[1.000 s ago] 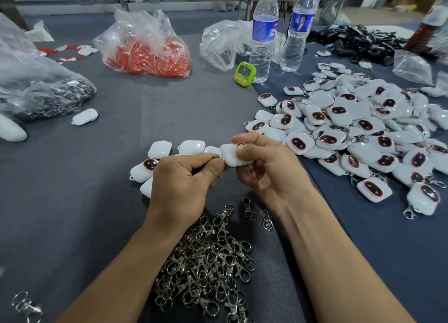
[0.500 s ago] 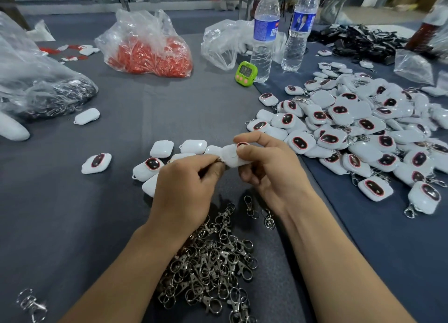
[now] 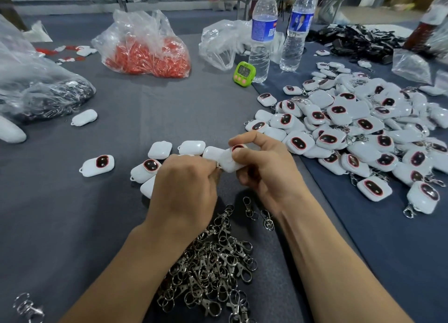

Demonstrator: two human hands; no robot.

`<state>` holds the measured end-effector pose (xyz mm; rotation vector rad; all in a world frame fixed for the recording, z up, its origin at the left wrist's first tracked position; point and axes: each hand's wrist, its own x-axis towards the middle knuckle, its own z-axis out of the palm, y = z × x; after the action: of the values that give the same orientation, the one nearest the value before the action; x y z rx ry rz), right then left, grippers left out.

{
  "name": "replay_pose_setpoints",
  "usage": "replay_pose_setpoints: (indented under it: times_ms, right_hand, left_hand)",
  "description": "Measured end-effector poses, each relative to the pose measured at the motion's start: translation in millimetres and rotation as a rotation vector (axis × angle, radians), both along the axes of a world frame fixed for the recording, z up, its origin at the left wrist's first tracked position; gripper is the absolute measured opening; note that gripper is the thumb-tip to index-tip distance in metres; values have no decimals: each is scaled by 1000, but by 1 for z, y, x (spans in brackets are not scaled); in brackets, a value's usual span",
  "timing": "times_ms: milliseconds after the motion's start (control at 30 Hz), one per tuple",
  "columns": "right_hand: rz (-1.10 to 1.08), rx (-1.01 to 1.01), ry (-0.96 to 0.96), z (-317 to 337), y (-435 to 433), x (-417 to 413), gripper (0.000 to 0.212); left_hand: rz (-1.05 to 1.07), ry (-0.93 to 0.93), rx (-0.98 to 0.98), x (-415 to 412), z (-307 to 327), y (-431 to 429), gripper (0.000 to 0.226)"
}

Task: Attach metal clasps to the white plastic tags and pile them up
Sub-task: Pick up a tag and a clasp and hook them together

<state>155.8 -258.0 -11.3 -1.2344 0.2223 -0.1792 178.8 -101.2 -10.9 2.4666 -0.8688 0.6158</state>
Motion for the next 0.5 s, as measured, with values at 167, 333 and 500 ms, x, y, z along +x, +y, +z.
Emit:
replay_pose_setpoints:
  times_ms: [167, 333, 500]
  right_hand:
    - [-12, -176, -13, -1, 10, 1, 26]
    - [-56, 69, -22, 3, 6, 0, 23]
    - [-12, 323, 5, 5, 3, 4, 24]
  left_hand:
    - [69, -28, 256, -3, -1, -1, 26]
    - [-36, 275, -352, 3, -5, 2, 16]
    - [-197, 537, -617, 5, -2, -4, 20]
